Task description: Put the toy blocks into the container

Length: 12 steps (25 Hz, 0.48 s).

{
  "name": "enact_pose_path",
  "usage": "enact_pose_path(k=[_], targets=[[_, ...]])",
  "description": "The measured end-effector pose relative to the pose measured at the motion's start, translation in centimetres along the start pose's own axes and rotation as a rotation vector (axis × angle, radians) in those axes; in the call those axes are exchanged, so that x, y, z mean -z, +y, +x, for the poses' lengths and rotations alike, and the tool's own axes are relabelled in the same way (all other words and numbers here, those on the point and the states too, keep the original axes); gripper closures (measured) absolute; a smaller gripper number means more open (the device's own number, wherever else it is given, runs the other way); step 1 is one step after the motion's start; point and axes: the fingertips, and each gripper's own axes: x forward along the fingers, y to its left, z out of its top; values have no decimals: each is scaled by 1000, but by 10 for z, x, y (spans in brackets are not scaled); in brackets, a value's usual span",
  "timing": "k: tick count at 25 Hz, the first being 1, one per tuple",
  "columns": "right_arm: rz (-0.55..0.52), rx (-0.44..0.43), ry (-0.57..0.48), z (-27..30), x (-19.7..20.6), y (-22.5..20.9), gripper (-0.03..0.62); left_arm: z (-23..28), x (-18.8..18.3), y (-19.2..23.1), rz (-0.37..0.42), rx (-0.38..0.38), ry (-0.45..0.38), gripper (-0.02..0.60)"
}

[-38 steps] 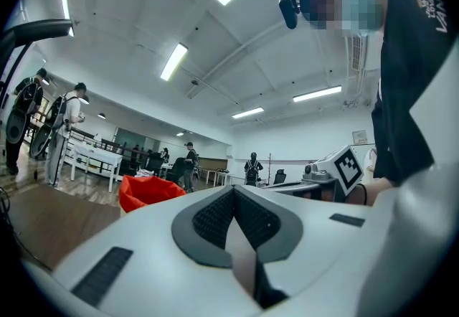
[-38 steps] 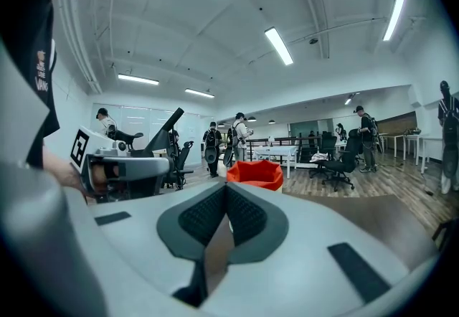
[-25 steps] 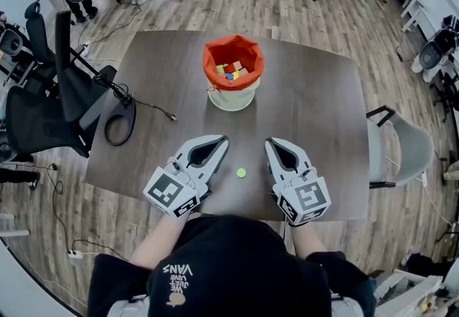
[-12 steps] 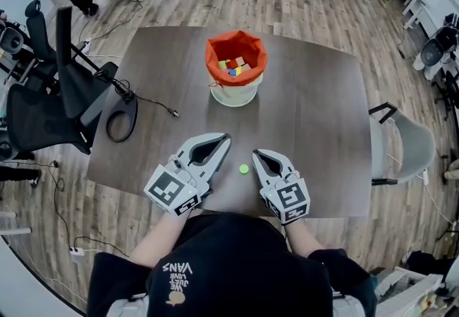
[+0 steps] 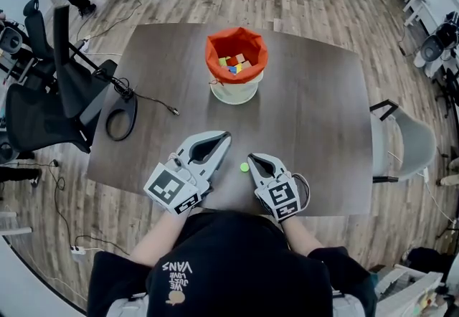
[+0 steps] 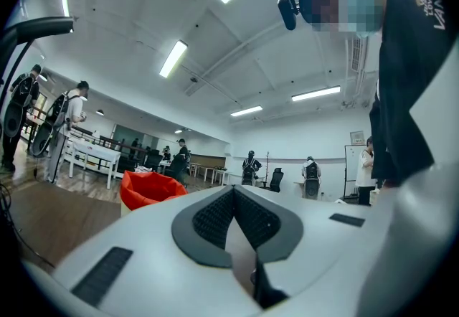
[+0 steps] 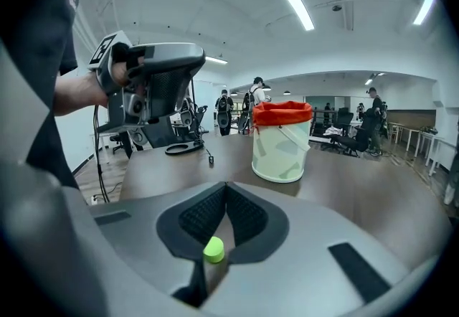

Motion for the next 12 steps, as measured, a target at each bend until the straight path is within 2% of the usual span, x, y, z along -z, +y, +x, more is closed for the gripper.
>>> enact_pose_path(k=[8,12], targets=[[12,-34,110,15,44,12,575,1,2,2,-4,-4,3,571],[-16,-64,159,20,59,20,572,1,3,4,-6,-9,5,571]])
